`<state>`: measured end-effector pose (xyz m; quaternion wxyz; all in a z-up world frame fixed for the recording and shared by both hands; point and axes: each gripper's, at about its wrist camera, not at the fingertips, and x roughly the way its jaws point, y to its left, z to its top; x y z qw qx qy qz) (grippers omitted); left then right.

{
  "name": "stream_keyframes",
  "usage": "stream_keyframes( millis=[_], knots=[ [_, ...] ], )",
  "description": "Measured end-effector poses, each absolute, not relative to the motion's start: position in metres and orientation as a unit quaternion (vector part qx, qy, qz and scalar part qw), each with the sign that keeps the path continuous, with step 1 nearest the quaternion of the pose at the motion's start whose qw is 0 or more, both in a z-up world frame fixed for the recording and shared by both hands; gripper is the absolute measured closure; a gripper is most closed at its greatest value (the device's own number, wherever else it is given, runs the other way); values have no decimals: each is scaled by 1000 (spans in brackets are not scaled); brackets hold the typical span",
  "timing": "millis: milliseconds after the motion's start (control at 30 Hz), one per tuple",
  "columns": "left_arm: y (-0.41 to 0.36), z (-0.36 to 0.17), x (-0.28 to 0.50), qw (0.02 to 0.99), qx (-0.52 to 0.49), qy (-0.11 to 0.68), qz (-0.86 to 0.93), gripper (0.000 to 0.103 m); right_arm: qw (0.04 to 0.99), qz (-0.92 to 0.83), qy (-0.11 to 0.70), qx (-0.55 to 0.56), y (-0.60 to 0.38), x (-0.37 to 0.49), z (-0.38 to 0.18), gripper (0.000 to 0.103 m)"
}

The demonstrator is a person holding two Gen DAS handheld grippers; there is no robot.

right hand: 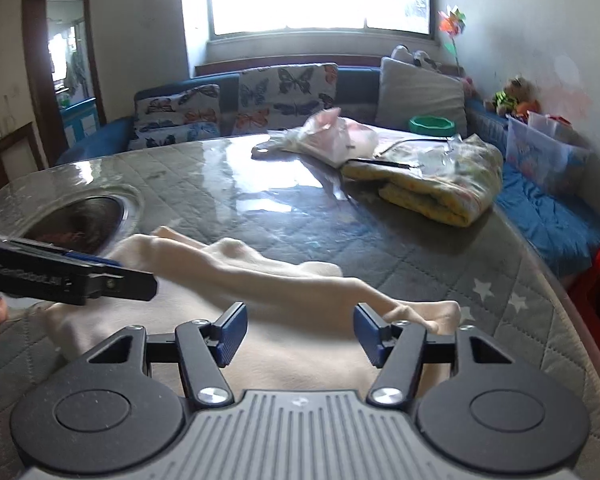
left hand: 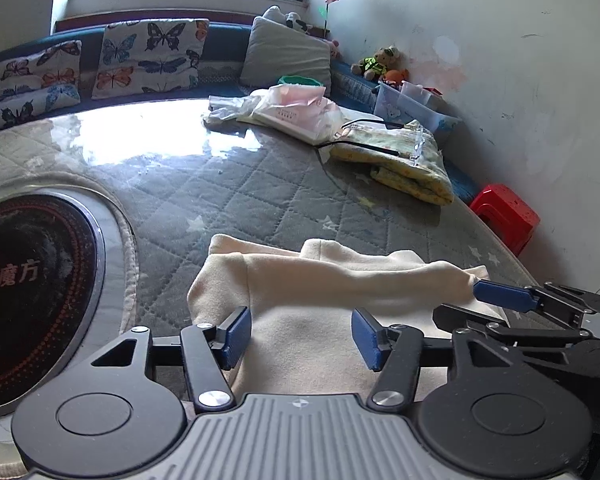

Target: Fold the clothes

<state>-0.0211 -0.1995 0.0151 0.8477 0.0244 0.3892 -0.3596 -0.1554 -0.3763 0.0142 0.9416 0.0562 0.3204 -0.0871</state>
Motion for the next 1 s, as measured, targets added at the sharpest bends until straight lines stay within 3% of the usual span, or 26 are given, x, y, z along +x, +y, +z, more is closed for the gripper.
stream_keyframes(
  millis=[433,1000],
  knots=[
    [-183,9,-39,854,38,383,-351,44,944,-72,323,23,-340,-189,9,41],
    [-180,16,-46,858,40,377,-346,31,945,-78,317,23,-335,-193,11,16]
  ],
)
